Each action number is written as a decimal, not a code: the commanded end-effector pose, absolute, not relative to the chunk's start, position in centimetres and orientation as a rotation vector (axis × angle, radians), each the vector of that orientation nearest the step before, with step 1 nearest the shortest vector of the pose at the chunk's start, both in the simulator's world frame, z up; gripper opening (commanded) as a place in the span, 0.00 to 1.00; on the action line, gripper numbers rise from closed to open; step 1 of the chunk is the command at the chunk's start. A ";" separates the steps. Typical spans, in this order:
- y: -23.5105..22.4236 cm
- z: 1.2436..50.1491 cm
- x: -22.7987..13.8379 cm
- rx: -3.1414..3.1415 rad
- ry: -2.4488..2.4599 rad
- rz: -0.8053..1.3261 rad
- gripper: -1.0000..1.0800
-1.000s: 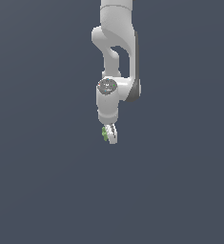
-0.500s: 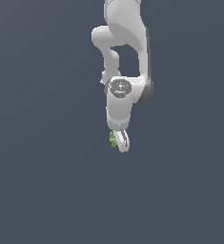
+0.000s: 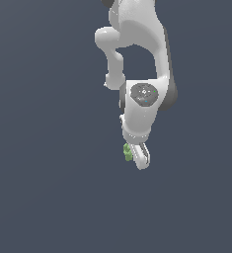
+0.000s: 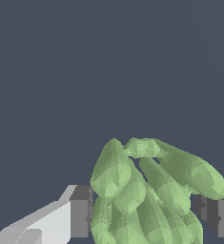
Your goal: Pick up the object and move it to a goal position.
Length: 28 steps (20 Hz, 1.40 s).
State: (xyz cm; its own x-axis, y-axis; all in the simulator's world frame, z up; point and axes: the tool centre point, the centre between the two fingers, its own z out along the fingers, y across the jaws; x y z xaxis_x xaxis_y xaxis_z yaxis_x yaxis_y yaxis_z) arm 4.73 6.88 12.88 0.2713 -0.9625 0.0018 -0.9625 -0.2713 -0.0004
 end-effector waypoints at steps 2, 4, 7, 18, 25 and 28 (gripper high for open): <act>8.1 13.9 6.5 2.503 -1.896 0.002 0.00; 8.8 14.4 7.4 2.503 -1.896 0.002 0.00; 9.7 15.1 8.7 2.504 -1.896 0.001 0.00; 12.1 16.9 12.1 2.504 -1.896 0.001 0.00; 12.6 17.3 13.0 2.504 -1.897 0.000 0.00; 12.7 17.4 13.1 2.504 -1.897 0.000 0.00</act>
State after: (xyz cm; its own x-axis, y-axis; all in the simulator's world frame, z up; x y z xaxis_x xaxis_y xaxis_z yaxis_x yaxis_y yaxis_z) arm 12.99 12.62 17.31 0.2711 -0.9626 0.0000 -0.9626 -0.2711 0.0002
